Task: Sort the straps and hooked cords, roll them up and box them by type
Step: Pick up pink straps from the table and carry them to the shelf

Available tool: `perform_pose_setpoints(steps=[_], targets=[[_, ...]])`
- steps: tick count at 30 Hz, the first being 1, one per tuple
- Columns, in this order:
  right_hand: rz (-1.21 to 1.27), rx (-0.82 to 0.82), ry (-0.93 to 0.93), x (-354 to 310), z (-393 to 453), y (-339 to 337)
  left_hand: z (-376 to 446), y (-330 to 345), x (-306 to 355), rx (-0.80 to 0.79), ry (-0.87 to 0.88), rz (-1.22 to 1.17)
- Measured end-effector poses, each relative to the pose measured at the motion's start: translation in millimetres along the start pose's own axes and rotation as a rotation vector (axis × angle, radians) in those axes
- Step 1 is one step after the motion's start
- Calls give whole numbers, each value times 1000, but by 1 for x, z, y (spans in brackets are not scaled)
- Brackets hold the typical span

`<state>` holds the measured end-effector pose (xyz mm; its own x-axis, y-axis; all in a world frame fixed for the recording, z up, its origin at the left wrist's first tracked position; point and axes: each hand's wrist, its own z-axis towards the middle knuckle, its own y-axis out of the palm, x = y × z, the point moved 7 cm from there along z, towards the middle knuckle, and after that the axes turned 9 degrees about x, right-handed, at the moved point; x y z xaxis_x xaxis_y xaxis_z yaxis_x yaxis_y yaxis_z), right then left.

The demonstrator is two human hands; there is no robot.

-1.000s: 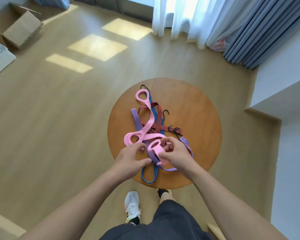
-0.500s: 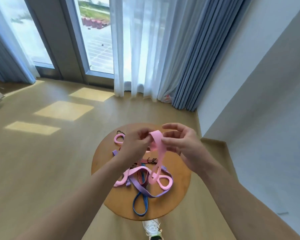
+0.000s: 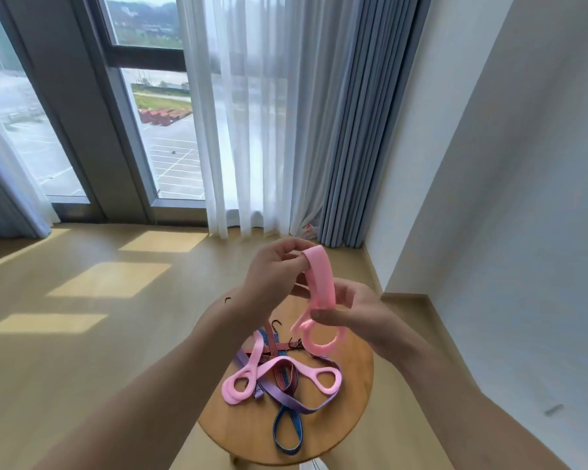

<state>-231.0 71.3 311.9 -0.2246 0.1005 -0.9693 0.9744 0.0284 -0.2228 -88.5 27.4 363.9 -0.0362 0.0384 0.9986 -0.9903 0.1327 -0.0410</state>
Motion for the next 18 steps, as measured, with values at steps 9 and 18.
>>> perform_pose_setpoints(steps=[9,18], targets=[[194,36,90,23,-33,-16,8,-3,-16,111,-95,-110],[482,269,175,63,-79,-97,8,71,-64,-25,-285,-145]])
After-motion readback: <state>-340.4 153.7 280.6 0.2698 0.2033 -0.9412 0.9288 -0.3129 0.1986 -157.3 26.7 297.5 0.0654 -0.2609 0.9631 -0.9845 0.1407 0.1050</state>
